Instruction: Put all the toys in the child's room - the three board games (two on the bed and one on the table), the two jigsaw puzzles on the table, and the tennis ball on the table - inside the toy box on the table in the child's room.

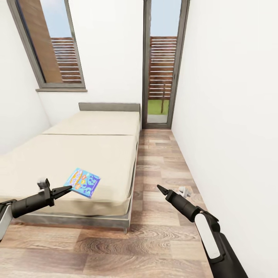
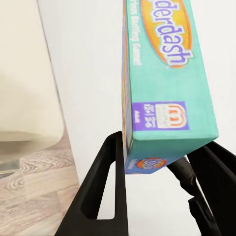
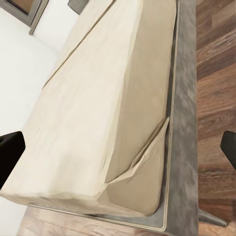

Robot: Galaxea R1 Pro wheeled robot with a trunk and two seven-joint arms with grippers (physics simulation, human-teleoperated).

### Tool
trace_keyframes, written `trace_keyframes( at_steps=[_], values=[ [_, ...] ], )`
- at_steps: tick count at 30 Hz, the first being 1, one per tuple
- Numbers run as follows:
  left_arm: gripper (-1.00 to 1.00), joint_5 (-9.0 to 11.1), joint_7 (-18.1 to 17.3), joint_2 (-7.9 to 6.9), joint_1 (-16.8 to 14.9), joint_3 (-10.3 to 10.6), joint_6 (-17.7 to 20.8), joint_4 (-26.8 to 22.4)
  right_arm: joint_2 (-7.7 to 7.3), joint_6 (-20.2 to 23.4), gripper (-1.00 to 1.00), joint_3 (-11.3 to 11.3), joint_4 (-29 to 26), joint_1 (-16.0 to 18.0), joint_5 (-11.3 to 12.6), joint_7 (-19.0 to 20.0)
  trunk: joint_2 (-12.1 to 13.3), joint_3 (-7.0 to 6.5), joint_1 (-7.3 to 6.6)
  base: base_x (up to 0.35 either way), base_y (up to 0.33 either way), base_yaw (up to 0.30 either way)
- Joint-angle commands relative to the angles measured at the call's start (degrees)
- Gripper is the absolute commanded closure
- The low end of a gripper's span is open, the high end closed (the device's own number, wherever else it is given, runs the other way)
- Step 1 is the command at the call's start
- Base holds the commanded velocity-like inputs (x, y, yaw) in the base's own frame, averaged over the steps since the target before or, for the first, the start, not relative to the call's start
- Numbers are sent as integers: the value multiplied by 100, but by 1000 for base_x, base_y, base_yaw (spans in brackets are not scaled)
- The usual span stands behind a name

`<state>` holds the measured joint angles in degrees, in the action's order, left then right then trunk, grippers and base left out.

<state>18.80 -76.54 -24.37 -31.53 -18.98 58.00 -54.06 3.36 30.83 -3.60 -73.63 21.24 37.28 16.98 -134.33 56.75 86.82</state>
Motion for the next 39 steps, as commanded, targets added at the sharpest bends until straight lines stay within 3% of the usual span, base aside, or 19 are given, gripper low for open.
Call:
trace_keyframes(
  at_steps=[1, 9, 32, 39],
  values=[
    [100, 6, -9, -19, -2, -1, 53, 1, 7, 45, -100, -19, -2, 3, 21, 16, 39, -13, -24, 0, 0, 0],
    [100, -1, -10, -202, -2, -23, 109, 1, 7, 45, -100, -20, -2, 3, 24, 16, 360, -157, -199, 0, 0, 0],
    [100, 10, -3, -244, -53, -35, 185, 10, 9, 46, -100, -27, -4, 3, 17, 1, 1203, -534, -660, 0, 0, 0],
    [100, 25, -10, -390, -54, -31, 185, 10, 7, 46, -100, -31, -8, 3, 16, -7, 1483, -659, -814, 0, 0, 0]
  ],
)
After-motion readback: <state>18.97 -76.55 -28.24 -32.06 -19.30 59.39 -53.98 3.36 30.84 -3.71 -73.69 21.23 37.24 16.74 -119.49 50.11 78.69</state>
